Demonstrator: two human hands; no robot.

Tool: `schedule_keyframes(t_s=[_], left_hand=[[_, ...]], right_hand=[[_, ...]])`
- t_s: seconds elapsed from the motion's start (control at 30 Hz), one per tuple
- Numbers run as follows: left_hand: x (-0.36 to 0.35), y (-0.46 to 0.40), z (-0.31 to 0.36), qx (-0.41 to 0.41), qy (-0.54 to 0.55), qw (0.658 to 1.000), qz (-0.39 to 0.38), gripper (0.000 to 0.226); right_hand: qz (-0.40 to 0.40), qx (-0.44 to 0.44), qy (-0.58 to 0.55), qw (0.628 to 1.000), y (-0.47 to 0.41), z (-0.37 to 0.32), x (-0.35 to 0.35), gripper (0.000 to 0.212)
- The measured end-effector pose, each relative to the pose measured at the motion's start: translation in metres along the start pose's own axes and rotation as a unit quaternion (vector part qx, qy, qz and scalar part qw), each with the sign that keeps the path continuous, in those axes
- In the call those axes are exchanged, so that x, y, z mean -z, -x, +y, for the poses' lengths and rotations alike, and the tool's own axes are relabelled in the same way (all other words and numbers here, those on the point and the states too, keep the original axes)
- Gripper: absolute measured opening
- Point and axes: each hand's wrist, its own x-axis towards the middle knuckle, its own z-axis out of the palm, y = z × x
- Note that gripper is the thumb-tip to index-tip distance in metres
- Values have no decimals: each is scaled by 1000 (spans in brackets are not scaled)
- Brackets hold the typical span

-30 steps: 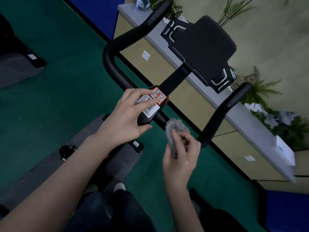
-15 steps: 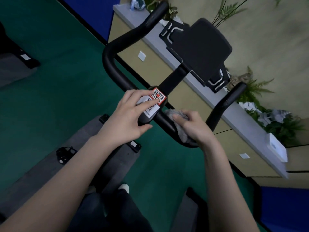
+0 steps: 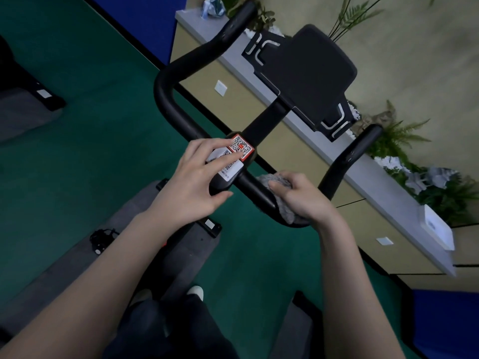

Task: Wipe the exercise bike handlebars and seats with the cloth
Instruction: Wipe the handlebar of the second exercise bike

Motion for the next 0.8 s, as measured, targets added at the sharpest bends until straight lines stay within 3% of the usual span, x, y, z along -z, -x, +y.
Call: schedule_keyframes(t_s=[0.17, 0.27, 0.43, 0.53, 0.63, 0.7, 0.8], left_hand=[[1, 0, 0, -6, -1, 1000, -9, 70], [1, 0, -1, -9, -3, 1000, -13, 70], [3, -1, -1, -9, -10, 1000, -20, 70], [3, -1, 0, -7, -14, 1000, -27, 70], [6, -1, 2, -5, -25, 999, -39, 71], [10, -2, 3, -12, -32, 998, -55, 73], [19, -4, 0, -25, -38, 994, -100, 78]], right_hand=[[38, 25, 16, 999, 6, 0, -5, 12], [167, 73, 43, 982, 30, 3, -8, 7], [348, 124, -60, 927, 75, 1, -46, 1], [406, 106, -139, 897, 99, 1, -80, 9], [365, 29, -239, 899, 108, 0, -115, 17], [311, -47, -308, 898, 101, 0, -133, 6], [258, -144, -475, 829, 73, -11, -140, 19]])
